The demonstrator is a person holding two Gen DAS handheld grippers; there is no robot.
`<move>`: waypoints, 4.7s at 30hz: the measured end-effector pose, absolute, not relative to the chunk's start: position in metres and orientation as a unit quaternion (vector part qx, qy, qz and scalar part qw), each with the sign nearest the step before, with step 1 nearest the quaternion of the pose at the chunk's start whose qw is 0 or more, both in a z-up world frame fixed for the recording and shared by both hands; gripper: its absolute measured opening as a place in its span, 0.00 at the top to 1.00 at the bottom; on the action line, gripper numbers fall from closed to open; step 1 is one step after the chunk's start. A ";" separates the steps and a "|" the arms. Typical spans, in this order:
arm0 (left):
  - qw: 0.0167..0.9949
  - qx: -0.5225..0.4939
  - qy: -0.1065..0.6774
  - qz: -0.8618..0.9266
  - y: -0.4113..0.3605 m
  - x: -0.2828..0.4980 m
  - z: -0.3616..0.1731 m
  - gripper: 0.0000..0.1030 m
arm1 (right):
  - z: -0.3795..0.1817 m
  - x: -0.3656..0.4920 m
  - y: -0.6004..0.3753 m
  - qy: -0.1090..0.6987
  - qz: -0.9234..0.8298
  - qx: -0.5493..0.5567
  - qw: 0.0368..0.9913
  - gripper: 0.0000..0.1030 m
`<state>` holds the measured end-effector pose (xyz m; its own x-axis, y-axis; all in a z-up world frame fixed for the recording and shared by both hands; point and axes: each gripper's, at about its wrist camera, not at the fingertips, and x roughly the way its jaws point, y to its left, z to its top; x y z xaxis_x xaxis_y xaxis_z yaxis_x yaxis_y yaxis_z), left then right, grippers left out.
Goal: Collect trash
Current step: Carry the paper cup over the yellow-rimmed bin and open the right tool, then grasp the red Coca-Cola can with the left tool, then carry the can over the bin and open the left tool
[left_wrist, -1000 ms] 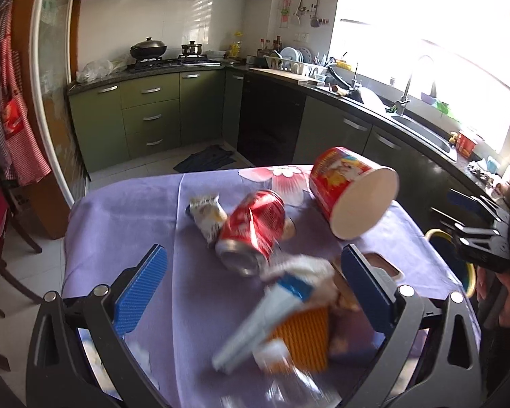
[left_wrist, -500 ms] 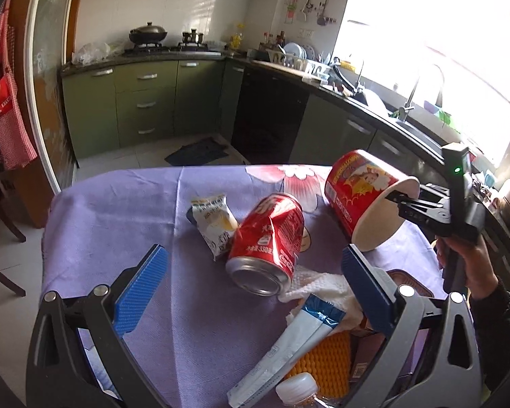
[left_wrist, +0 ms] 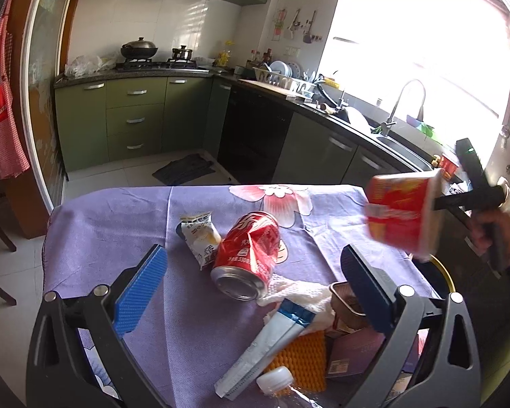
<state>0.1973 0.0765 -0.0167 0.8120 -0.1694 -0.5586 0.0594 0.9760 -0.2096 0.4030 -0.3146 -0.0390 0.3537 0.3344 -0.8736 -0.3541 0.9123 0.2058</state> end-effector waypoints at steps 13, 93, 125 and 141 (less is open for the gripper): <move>0.949 -0.045 0.302 -0.077 0.042 0.189 -0.013 0.06 | -0.145 0.372 -0.547 0.706 0.005 0.066 0.705 0.95; 0.837 0.074 0.529 -0.118 -0.014 0.352 -0.056 0.31 | -0.126 0.345 -0.462 0.598 0.143 0.085 0.784 0.45; 0.718 0.182 0.526 -0.417 -0.451 0.314 -0.095 0.31 | -0.111 0.193 -0.639 0.511 0.044 0.166 0.842 0.45; 0.784 0.097 0.448 -0.419 -0.337 0.283 0.002 0.13 | -0.109 0.196 -0.613 0.514 0.065 0.157 0.841 0.44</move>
